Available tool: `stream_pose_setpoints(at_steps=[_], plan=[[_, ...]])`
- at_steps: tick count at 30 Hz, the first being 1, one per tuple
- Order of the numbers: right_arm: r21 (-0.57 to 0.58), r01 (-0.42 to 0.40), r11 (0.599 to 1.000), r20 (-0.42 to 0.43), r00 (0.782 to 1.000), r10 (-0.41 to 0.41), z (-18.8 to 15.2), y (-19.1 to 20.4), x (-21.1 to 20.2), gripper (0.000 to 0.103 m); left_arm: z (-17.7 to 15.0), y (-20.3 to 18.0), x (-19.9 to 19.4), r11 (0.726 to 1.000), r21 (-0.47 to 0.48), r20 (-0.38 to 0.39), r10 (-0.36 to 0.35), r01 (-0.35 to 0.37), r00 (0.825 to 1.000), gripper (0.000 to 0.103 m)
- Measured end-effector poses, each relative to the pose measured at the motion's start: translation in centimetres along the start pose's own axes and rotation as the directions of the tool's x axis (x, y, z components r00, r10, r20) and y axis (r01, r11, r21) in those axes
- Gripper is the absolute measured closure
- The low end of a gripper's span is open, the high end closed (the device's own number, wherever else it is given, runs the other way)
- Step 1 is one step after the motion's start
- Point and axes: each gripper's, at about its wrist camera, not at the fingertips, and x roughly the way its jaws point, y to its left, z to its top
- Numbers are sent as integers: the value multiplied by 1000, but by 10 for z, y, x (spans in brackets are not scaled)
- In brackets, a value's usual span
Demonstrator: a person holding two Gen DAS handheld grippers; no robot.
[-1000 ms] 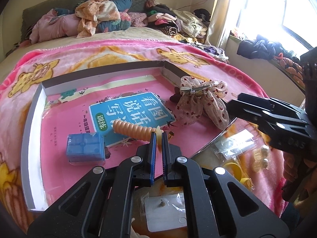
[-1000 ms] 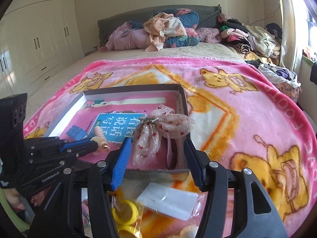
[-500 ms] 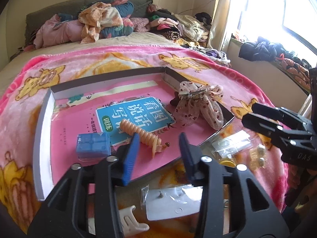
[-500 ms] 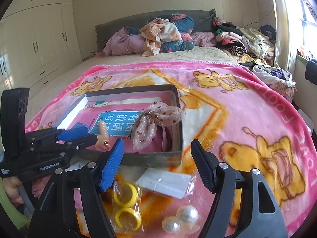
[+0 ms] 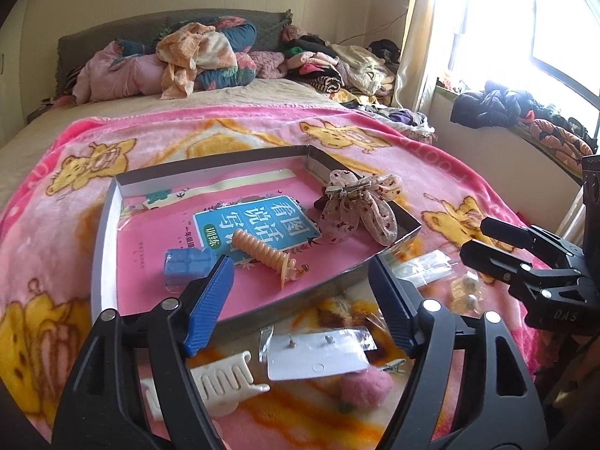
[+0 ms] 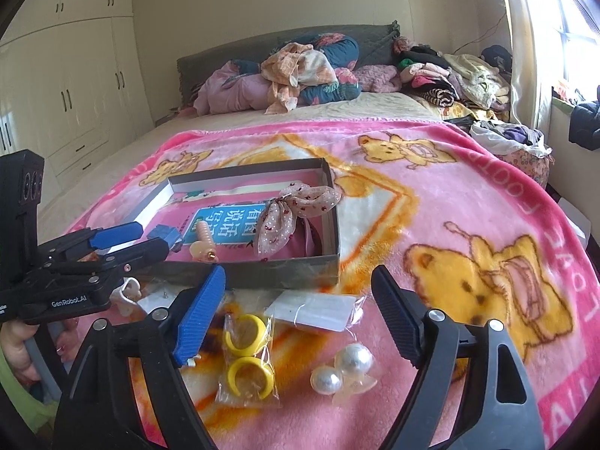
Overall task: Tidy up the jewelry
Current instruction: 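Withdraw both open tools from the tray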
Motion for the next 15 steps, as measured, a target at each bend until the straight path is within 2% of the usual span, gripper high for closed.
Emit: stream_pose_setpoints(at_steps=[15], plan=[[-15, 5, 1000, 36, 999, -4, -5, 7, -30, 23, -10, -1, -31, 1000, -14, 32, -10, 10, 999, 25]])
